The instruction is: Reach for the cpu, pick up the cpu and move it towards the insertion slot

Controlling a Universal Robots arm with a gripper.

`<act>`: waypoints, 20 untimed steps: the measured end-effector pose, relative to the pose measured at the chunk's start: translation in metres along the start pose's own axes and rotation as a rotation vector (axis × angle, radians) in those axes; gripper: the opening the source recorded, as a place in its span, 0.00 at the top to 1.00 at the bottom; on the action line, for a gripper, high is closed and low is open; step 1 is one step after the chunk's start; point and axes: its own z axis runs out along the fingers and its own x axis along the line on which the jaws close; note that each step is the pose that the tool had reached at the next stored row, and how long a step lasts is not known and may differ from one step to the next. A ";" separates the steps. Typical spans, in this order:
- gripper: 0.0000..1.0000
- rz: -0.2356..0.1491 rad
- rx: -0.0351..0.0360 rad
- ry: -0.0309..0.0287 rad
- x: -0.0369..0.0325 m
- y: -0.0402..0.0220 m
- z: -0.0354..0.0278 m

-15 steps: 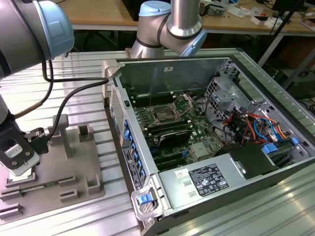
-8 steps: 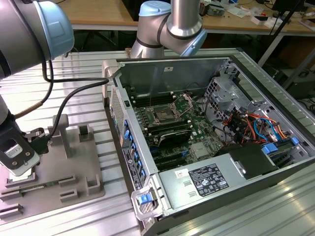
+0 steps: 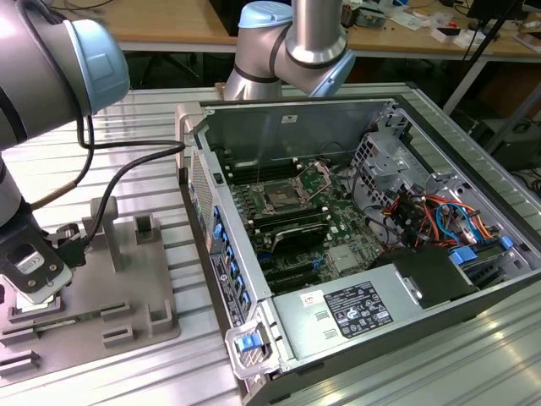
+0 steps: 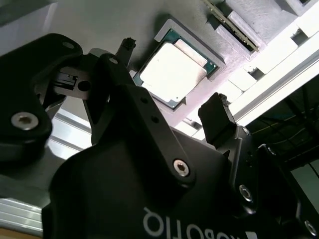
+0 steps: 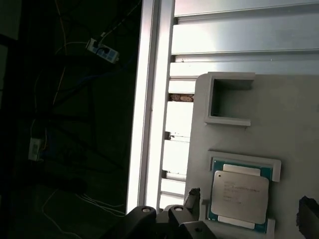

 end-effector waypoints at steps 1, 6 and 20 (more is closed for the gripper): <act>0.20 0.001 0.0000 0.0002 0.0005 0.0009 0.0029; 0.20 0.030 0.0002 0.0013 0.0027 0.0014 0.0142; 0.31 0.038 0.0001 0.0012 0.0028 0.0015 0.0149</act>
